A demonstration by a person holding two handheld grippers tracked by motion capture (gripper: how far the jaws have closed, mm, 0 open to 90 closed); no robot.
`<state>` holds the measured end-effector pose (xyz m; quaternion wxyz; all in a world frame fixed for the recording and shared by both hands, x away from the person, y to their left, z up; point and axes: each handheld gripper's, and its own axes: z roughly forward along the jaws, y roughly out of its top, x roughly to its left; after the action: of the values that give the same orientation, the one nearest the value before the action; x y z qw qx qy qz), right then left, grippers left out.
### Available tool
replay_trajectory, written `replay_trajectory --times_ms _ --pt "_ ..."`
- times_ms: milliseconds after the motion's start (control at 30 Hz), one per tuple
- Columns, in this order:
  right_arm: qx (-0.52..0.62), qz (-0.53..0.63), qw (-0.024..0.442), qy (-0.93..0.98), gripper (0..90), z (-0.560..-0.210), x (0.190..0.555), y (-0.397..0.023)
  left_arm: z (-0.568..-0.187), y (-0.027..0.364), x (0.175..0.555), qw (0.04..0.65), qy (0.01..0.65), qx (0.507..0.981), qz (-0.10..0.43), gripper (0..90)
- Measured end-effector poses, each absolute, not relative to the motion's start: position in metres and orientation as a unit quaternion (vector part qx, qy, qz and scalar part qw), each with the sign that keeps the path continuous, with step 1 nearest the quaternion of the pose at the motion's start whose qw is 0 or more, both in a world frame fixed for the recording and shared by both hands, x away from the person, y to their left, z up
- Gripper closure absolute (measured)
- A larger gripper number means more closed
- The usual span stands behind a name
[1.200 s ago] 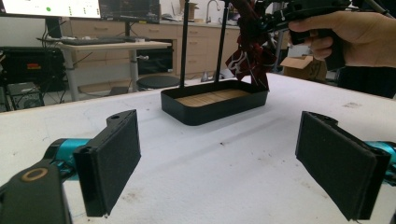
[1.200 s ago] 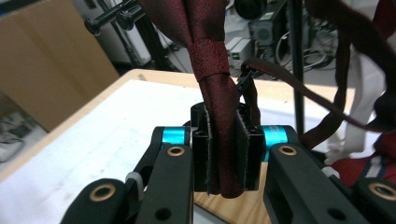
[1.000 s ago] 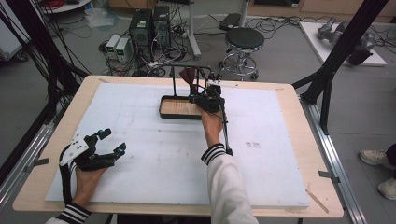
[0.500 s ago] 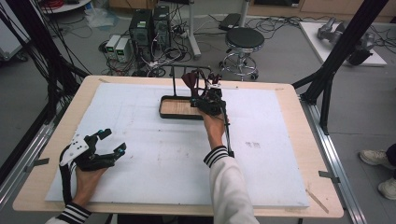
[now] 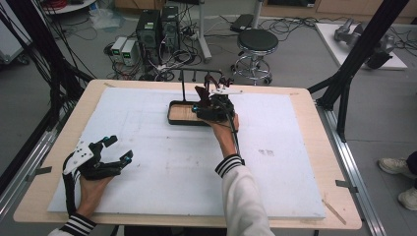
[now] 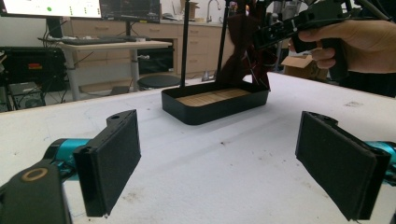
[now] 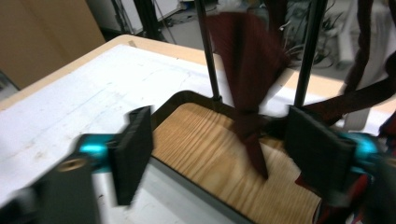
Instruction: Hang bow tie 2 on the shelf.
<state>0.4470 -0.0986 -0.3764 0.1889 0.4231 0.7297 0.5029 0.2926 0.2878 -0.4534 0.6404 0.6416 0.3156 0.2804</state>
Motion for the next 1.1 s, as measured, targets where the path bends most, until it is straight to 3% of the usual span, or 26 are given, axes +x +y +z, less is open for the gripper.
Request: replay_trajectory --times_ms 67,433,733,1100 --pt "0.416 0.504 0.191 0.732 11.7 -0.375 0.445 -0.099 -0.453 0.288 0.293 0.64 0.316 0.642 0.281 14.3" --pt "0.381 0.523 0.208 0.734 10.1 -0.356 0.427 -0.11 -0.453 0.288 0.292 0.64 0.313 0.643 0.28 14.3" --pt "0.34 0.557 0.242 0.718 10.1 -0.343 0.377 -0.144 -0.453 0.287 0.292 0.641 0.312 0.643 0.282 14.3" --pt "0.351 0.563 0.291 0.689 10.1 -0.364 0.321 -0.206 -0.453 0.287 0.292 0.641 0.31 0.643 0.282 14.2"
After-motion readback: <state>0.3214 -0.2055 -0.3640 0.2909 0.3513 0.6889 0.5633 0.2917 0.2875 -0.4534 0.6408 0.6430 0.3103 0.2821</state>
